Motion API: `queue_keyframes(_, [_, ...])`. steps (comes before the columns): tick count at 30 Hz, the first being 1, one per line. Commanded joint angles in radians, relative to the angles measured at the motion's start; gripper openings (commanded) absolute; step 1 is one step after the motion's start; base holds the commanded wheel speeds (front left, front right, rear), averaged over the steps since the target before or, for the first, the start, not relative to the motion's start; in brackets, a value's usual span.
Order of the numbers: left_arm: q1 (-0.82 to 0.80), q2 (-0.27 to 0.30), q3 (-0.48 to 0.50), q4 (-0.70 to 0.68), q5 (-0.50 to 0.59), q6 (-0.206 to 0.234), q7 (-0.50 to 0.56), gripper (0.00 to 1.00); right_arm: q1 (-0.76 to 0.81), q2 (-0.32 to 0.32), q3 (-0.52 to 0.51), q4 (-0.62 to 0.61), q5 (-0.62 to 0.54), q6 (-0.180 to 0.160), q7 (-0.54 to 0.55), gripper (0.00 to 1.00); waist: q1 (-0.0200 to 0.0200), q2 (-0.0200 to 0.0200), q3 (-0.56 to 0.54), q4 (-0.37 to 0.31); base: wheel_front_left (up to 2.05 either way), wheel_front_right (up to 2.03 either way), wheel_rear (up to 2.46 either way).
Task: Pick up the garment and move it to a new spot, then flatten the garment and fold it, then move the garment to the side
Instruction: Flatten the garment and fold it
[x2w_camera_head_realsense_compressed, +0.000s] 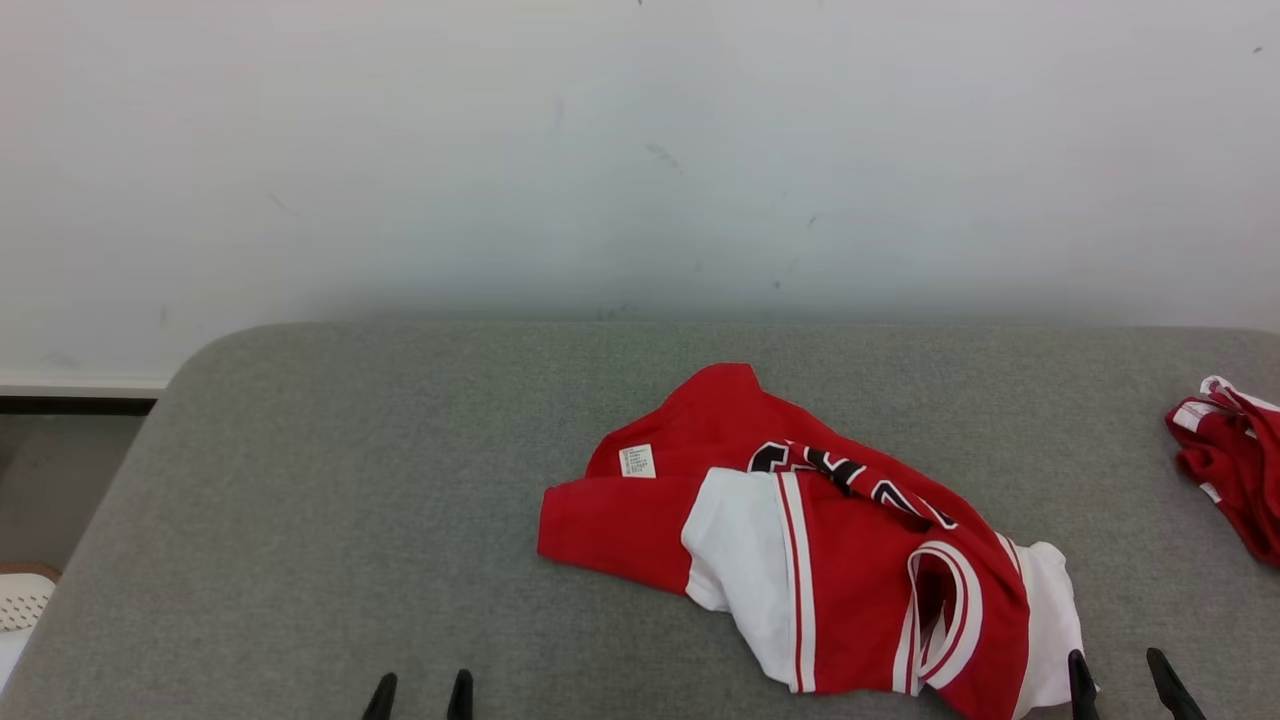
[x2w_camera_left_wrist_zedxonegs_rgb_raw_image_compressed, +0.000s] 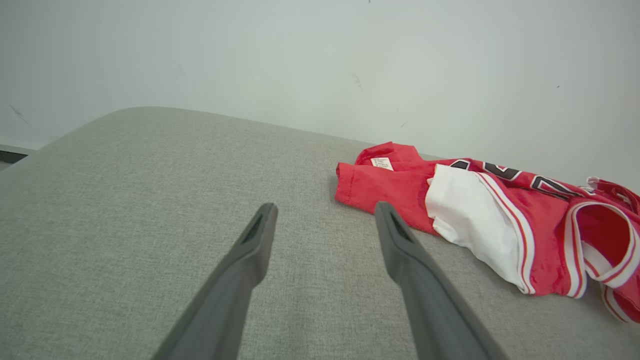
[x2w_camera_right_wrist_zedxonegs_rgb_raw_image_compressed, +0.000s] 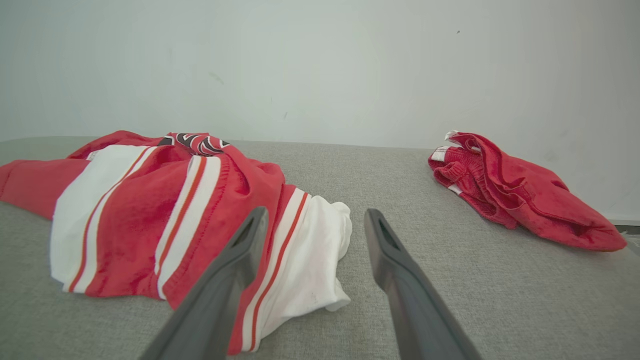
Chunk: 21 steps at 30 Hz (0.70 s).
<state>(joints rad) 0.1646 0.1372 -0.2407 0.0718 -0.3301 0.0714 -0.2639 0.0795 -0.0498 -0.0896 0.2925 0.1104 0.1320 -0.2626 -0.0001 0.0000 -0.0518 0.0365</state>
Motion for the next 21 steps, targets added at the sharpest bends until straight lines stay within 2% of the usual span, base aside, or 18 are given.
queue_keyframes(1, [0.015,-0.013,0.018,0.005,0.021,-0.020,0.000,1.00,0.008,-0.002,0.002,0.001,0.007,-0.003,-0.002,1.00,0.0001,0.0000,0.001,0.000,0.00,0.00,0.00])
queue_keyframes(8, [0.020,-0.063,0.086,0.021,0.081,-0.098,0.000,1.00,0.008,-0.002,0.012,0.004,0.011,-0.003,-0.002,1.00,0.0001,0.0000,0.007,-0.001,0.00,0.00,0.00])
queue_keyframes(15, [0.012,-0.079,0.119,0.024,0.119,-0.133,0.000,1.00,-0.004,-0.002,0.019,0.007,0.009,-0.003,-0.002,1.00,0.0001,0.0000,0.012,-0.016,0.00,0.00,0.00])
queue_keyframes(21, [-0.045,-0.083,0.100,0.035,0.137,-0.165,0.000,1.00,-0.021,-0.003,0.036,0.004,0.008,-0.003,-0.002,1.00,0.0001,0.0000,0.024,-0.062,0.00,0.00,0.00])
